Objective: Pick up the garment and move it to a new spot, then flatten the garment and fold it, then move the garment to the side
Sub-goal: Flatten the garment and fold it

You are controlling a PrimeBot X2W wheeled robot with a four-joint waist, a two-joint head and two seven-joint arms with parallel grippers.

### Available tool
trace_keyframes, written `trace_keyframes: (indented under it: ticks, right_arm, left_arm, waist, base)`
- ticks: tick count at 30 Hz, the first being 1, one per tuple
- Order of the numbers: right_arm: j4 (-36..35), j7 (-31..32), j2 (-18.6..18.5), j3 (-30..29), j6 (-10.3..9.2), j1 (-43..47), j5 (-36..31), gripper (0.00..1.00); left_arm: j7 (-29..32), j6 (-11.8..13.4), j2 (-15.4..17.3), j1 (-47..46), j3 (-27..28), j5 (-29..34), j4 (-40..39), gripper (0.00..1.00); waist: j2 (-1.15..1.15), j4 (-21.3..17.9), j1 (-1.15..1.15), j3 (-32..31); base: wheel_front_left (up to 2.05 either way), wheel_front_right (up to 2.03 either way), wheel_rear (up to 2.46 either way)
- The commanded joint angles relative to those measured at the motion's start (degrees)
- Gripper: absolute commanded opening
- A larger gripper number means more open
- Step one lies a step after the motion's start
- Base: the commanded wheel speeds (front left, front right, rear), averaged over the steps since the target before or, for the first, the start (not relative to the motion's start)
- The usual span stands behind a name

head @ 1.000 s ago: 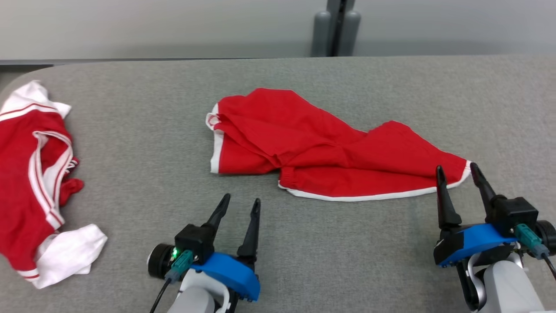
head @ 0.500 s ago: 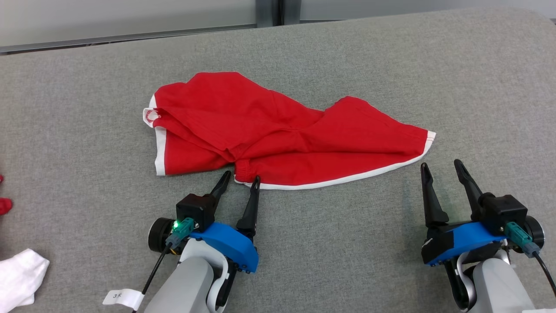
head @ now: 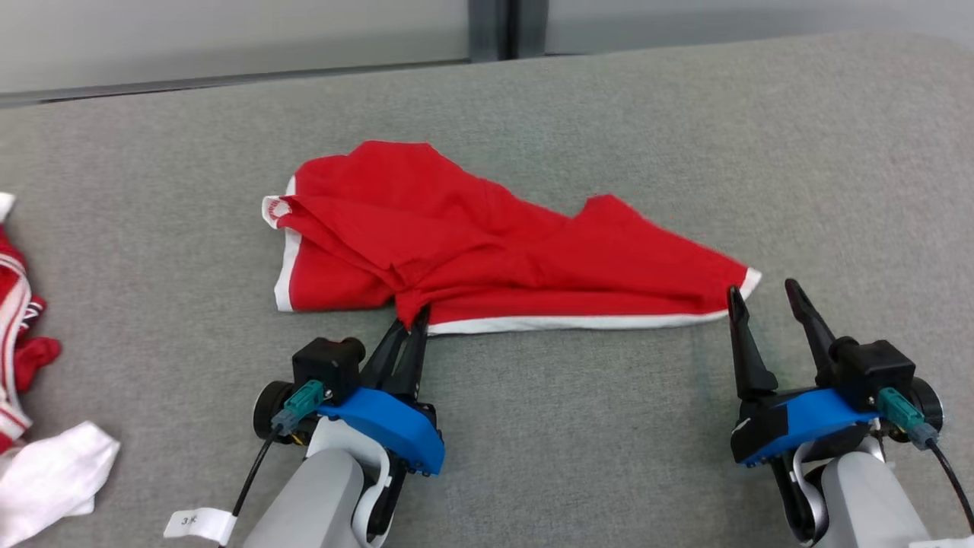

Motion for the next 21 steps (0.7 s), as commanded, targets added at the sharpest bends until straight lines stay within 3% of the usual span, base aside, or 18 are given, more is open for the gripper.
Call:
trace_keyframes:
  ticks: [1,9,16,17,18,19,21]
  right_arm:
    - [0.28,-0.18,0.07,-0.14,0.00,1.25,0.53,1.00]
    - [0.68,-0.18,0.02,0.55,0.00,4.87,2.23,1.00]
    - [0.61,-0.18,0.02,2.41,0.00,5.65,3.65,1.00]
    - [0.62,-0.18,0.01,2.81,0.00,5.65,3.73,1.00]
    - [0.51,-0.18,0.01,3.11,0.00,5.68,3.84,1.00]
    - [0.45,-0.18,0.02,3.52,0.00,5.75,3.94,1.00]
    - [0.10,-0.18,0.02,4.20,0.00,6.07,3.99,1.00]
  left_arm:
    - [-0.16,0.13,0.18,1.80,1.19,0.15,-1.33,0.00]
    - [-0.17,-0.02,0.12,9.36,4.80,3.39,-3.45,0.00]
    - [-0.17,0.90,0.87,11.79,9.04,6.51,-1.01,0.00]
    - [-0.17,1.41,1.08,11.94,9.79,6.93,-0.34,0.13]
    - [-0.17,1.92,1.05,11.91,10.82,7.26,-0.25,0.44]
    - [-0.17,2.43,1.09,11.95,11.70,7.66,-0.25,0.97]
    - [-0.17,3.57,1.12,12.47,13.60,8.55,-0.87,1.00]
  waist:
    - [0.00,1.58,0.00,-1.28]
    - [0.00,7.84,0.00,-6.49]
    - [0.00,7.49,0.00,-7.45]
    - [0.00,7.07,0.00,-7.61]
    - [0.00,6.62,0.00,-7.78]
    - [0.00,6.12,0.00,-7.99]
    - [0.00,5.18,0.00,-8.48]
  base:
    - [0.00,0.00,0.00]
    - [0.00,0.00,0.00]
    - [0.00,0.00,0.00]
    - [0.00,0.00,0.00]
    - [0.00,0.00,0.00]
    - [0.00,0.00,0.00]
    - [0.00,0.00,0.00]
